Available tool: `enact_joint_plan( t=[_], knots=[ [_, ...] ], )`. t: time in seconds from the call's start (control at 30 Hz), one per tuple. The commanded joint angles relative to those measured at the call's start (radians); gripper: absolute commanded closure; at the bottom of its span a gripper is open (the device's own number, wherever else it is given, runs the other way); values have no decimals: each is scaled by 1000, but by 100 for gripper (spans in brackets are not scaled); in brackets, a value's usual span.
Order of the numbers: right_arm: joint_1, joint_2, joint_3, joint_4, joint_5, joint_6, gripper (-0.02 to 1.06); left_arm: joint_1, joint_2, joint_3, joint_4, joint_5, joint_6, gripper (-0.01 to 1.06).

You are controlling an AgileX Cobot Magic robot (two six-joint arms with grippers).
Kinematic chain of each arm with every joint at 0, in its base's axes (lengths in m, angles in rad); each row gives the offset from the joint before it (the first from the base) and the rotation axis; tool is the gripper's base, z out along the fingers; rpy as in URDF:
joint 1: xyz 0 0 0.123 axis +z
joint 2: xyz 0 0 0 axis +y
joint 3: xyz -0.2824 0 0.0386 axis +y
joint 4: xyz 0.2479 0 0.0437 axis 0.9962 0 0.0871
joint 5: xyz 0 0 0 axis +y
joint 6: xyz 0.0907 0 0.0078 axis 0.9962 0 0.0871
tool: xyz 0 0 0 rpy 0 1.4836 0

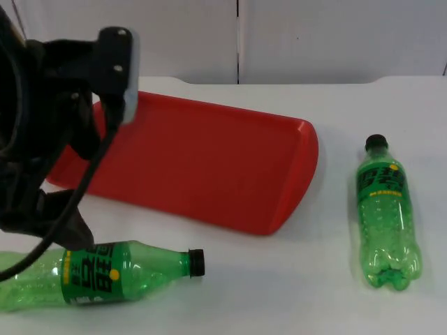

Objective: Place the bottle upright on the tray.

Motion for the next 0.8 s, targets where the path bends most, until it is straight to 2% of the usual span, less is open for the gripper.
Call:
enact_joint_plan(
  t=[0.0,0.43,0.5,0.6,0.63,0.77],
  knots=[
    [-5,-4,7,1,-1,-2,3,-6,15,-7,10,-8,-9,0],
    [-5,-4,7,1,-1,-2,3,-11,128,-5,21,-16,7,0],
    [-5,-4,7,1,-1,-2,3,-12,145,0,2,-45,-3,0],
    [-5,-4,7,1,-1,-2,3,-12,145,48,7,-150,-3,0],
    [-5,-4,7,1,-1,-2,3,-12,145,48,7,-150,-3,0],
    [-5,-4,7,1,-1,-2,3,-12,145,121,7,-274,14,0]
  ],
)
